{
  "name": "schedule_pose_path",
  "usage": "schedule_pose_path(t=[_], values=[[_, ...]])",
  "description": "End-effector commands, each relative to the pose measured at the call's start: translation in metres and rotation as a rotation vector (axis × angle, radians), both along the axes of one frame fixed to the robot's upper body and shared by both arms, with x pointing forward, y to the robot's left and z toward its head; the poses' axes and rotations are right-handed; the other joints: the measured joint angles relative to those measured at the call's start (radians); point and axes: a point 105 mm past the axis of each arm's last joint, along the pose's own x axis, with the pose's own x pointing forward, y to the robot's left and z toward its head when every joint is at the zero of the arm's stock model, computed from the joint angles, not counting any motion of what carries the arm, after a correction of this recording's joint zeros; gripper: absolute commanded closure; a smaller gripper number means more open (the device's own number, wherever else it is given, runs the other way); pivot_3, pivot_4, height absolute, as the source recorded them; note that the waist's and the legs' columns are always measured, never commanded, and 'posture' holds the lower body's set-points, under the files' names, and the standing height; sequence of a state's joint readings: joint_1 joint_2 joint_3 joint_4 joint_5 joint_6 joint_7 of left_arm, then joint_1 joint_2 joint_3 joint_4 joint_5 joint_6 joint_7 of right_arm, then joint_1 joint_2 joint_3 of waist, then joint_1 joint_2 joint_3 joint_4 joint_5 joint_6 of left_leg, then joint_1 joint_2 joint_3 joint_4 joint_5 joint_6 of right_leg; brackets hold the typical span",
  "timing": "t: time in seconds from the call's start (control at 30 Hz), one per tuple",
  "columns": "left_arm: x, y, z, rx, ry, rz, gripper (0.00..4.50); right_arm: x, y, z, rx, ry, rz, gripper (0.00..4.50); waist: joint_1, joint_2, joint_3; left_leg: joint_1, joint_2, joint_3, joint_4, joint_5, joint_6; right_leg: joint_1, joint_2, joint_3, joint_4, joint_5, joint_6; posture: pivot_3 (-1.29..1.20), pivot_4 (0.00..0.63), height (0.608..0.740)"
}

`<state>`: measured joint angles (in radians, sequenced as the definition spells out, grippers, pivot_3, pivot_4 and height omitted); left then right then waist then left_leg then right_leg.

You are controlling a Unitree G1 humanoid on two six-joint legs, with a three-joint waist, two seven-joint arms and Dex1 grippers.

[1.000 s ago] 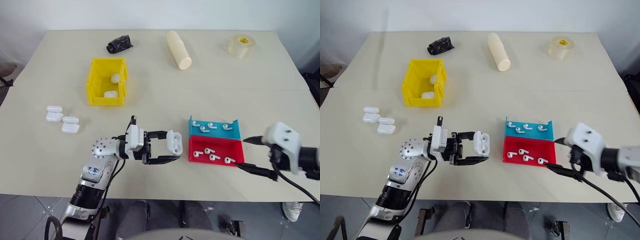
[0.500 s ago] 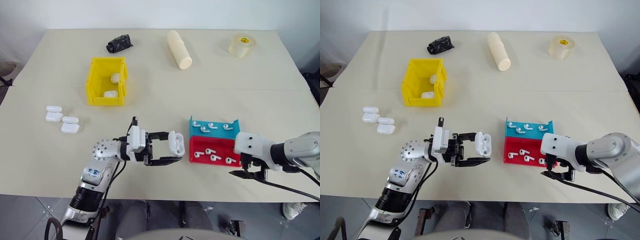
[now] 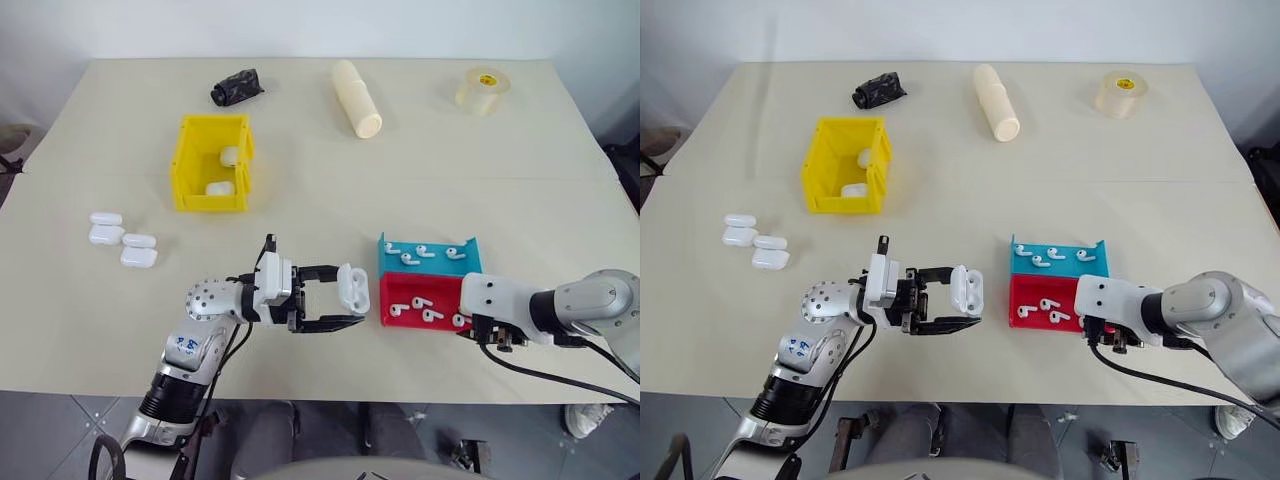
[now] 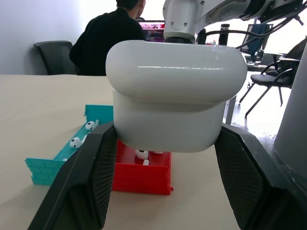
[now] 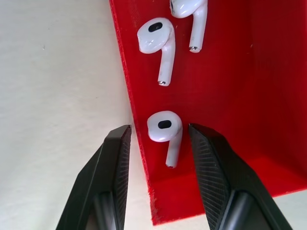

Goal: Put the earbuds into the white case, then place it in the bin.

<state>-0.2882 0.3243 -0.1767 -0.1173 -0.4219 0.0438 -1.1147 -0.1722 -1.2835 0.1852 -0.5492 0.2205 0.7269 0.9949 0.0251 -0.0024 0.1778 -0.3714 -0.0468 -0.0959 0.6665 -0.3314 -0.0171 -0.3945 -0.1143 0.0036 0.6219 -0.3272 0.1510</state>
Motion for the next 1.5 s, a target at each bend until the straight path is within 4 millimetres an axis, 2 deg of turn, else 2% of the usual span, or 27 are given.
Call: schedule_pose_path(t=[0.03, 0.23, 0.33, 0.4, 0.67, 0.8, 0.97, 1.07, 1.17, 1.3, 1.5], values=[[-0.006, -0.002, 0.013, -0.027, -0.052, -0.024, 1.79, 0.002, 0.003, 0.003, -0.008, -0.023, 0.026, 2.59, 0.000, 0.000, 0.000, 0.000, 0.000, 0.000, 0.000, 0.000, 0.000, 0.000, 0.000, 0.000, 0.000, 0.000, 0.000, 0.00, 0.150, 0.740], [-0.007, -0.002, 0.014, -0.029, -0.051, -0.024, 1.79, 0.002, 0.005, 0.000, -0.016, -0.020, 0.043, 2.59, -0.001, 0.000, 0.000, 0.000, 0.000, 0.000, 0.000, 0.000, 0.000, 0.000, 0.000, 0.000, 0.000, 0.000, 0.000, 0.00, 0.150, 0.740], [-0.007, -0.002, 0.014, -0.029, -0.050, -0.024, 1.79, 0.001, 0.006, -0.001, -0.011, -0.018, 0.048, 3.17, -0.002, 0.000, 0.000, 0.000, 0.000, 0.000, 0.000, 0.000, 0.000, 0.000, 0.000, 0.000, 0.000, 0.000, 0.000, 0.00, 0.150, 0.740], [-0.007, -0.002, 0.014, -0.028, -0.049, -0.025, 1.79, 0.001, 0.007, -0.001, -0.009, -0.016, 0.049, 3.78, -0.002, 0.000, 0.000, 0.000, 0.001, 0.000, 0.000, 0.000, 0.000, 0.000, 0.001, 0.000, 0.000, 0.000, 0.000, 0.00, 0.150, 0.740], [-0.008, -0.002, 0.013, -0.026, -0.045, -0.030, 1.79, 0.001, 0.009, -0.001, 0.000, -0.023, 0.043, 3.78, -0.002, 0.000, 0.000, 0.001, 0.001, 0.000, 0.000, 0.000, 0.000, 0.000, 0.001, 0.000, 0.001, 0.000, 0.000, 0.00, 0.150, 0.740], [-0.007, 0.000, 0.011, -0.029, -0.037, -0.029, 1.79, 0.002, 0.012, 0.013, 0.074, -0.055, 0.026, 3.78, -0.001, 0.000, 0.000, 0.001, 0.001, 0.000, 0.000, 0.000, 0.000, 0.000, 0.001, 0.000, 0.001, 0.000, 0.000, 0.00, 0.150, 0.740], [-0.007, 0.009, 0.010, -0.043, -0.032, -0.032, 1.79, -0.012, 0.032, 0.043, 0.301, -0.118, 0.145, 3.78, 0.001, 0.000, 0.000, 0.001, 0.001, 0.000, 0.000, 0.000, 0.000, 0.000, 0.000, 0.000, 0.000, 0.000, 0.000, 0.00, 0.150, 0.740], [-0.005, 0.012, 0.011, -0.058, -0.040, -0.034, 1.79, -0.015, 0.036, 0.052, 0.389, -0.201, 0.196, 3.78, 0.001, 0.000, 0.000, 0.001, 0.000, 0.000, 0.000, 0.000, 0.000, 0.001, 0.000, 0.000, 0.000, 0.000, 0.000, 0.00, 0.150, 0.740], [-0.004, 0.015, 0.015, -0.099, -0.061, -0.046, 1.79, -0.022, 0.054, 0.064, 0.543, -0.283, 0.289, 3.78, 0.001, 0.000, 0.000, 0.001, 0.000, 0.000, 0.000, 0.000, 0.000, 0.001, 0.000, 0.000, 0.000, 0.000, 0.001, 0.00, 0.150, 0.740], [0.000, 0.015, 0.013, -0.074, -0.051, -0.048, 1.79, -0.025, 0.078, 0.087, 0.899, -0.389, 0.288, 3.78, -0.001, 0.000, 0.000, 0.001, 0.001, 0.000, 0.000, 0.000, 0.000, 0.001, 0.001, 0.000, 0.001, 0.000, 0.001, 0.00, 0.150, 0.740], [0.000, 0.016, 0.013, -0.038, -0.019, -0.089, 1.79, -0.027, 0.097, 0.102, 1.199, -0.440, 0.230, 3.78, -0.002, 0.000, 0.000, 0.002, 0.001, -0.001, 0.000, 0.000, -0.001, 0.001, 0.001, 0.000, 0.002, 0.000, 0.000, 0.00, 0.150, 0.740]])
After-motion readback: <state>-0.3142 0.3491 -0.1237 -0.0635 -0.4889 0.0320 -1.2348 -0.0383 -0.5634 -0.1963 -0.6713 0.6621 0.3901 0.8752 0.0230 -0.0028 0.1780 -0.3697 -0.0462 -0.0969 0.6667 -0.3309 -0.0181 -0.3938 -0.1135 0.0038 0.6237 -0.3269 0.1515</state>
